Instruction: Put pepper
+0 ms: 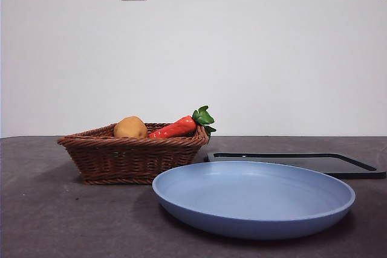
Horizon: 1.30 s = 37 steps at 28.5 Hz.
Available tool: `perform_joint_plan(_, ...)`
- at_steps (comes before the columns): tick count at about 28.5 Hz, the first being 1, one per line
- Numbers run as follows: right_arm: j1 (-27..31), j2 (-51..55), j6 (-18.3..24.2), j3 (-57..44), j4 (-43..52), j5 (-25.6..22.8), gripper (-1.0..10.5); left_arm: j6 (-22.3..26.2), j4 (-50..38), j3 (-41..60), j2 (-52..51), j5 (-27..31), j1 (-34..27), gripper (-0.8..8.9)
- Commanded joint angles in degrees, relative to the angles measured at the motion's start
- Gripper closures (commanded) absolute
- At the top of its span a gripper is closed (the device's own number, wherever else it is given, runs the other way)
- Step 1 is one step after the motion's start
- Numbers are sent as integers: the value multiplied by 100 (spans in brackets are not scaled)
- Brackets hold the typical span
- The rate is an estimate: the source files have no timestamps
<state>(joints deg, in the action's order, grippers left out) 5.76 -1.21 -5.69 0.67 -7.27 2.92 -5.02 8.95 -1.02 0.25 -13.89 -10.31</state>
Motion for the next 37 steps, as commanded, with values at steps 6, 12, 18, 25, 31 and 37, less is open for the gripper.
perform_joint_plan(6,17,9,-1143,-20,315,17,936,-1193,-37,63,-17,-127,-26,806)
perform_joint_plan(12,17,9,-1862,87,382,428,941,-1670,-157,17,-17,-614,-26,807)
perform_joint_plan(18,9,-216,-2044,743,382,601,941,-1799,-15,-435,127,-927,-26,807)
perform_joint_plan(25,7,-1213,-1954,2028,151,1062,941,-1727,271,-1397,981,-1460,-26,807)
perform_joint_plan(31,7,-2430,-1198,3464,-1268,1958,941,-1233,590,-2430,2098,-2363,-26,807)
perform_joint_plan(37,2,-3528,-48,4760,-2992,2712,941,-330,1600,-3534,3088,-3200,-2,807)
